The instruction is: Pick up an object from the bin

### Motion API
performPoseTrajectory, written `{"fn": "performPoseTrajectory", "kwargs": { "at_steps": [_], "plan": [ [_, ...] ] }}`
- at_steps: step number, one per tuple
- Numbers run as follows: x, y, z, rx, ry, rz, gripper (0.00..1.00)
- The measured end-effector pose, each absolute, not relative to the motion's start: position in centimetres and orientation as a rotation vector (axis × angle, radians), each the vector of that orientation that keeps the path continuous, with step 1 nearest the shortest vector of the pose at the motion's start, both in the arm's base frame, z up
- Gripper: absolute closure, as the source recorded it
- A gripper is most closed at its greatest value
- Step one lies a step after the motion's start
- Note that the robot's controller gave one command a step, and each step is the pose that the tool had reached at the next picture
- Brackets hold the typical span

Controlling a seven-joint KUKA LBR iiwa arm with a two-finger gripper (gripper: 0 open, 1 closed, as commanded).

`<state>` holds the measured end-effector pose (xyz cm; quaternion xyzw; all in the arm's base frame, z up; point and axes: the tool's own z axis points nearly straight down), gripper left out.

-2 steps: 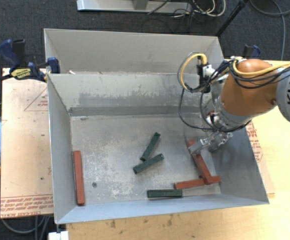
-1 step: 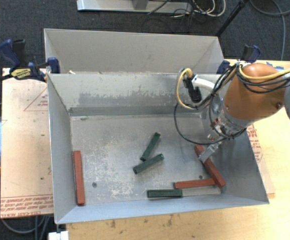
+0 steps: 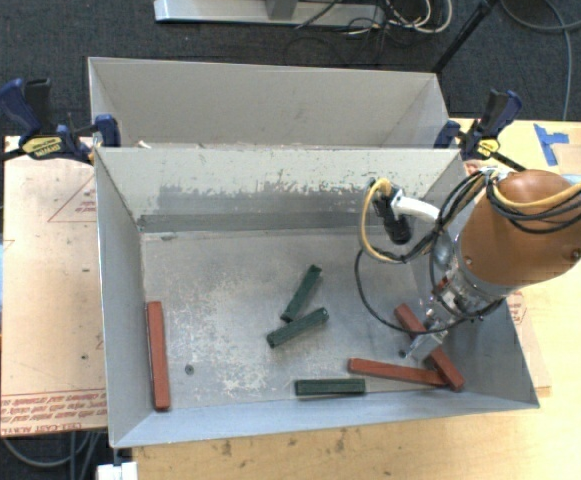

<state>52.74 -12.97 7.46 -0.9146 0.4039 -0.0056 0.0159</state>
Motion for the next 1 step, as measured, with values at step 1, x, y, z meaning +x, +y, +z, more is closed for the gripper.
{"fn": "performPoseTrajectory", "kwargs": {
  "at_steps": [1],
  "plan": [
    [60.33,-9.71,7.25,-2.807,1.39,-0.005,0.0]
  ]
}}
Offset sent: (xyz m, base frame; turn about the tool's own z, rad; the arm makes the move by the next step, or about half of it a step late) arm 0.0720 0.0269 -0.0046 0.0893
